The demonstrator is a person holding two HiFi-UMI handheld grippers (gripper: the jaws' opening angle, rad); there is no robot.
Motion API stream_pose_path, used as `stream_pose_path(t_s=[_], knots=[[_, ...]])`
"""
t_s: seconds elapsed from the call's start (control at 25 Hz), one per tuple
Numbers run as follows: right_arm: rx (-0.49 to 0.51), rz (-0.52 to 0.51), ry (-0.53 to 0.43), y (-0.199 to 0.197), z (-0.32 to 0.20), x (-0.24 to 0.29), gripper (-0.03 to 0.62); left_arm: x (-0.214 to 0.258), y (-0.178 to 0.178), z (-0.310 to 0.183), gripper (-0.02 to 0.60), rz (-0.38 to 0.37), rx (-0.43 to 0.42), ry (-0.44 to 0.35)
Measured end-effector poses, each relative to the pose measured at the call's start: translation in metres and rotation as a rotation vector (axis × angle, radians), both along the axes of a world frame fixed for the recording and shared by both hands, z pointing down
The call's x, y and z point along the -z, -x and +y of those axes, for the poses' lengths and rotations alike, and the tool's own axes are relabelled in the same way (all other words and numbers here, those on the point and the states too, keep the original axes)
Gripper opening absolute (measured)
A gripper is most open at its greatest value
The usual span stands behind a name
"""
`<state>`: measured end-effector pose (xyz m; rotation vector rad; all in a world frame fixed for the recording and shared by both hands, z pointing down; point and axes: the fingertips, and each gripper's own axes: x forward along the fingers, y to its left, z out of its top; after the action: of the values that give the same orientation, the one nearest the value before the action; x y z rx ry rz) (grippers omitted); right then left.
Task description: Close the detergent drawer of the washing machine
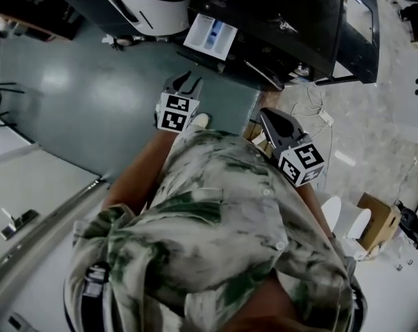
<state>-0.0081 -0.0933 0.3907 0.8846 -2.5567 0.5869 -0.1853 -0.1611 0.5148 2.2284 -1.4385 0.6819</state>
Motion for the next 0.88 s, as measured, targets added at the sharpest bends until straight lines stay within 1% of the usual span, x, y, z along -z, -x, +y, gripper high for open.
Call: stream_pose_path(t_s=[0.4,0.88], knots=[[-0.102,0.053,-0.016,-0.011,-0.027,-0.007,0.029,-0.028,0.009,-0.037,0.146,-0.003,-0.034,0.031],[-0.178,0.089,-0.007,-0.03,-0.035,-0.009,0.029,-0.049,0.013,-0.064,0.146,-0.038,-0.028,0.049]])
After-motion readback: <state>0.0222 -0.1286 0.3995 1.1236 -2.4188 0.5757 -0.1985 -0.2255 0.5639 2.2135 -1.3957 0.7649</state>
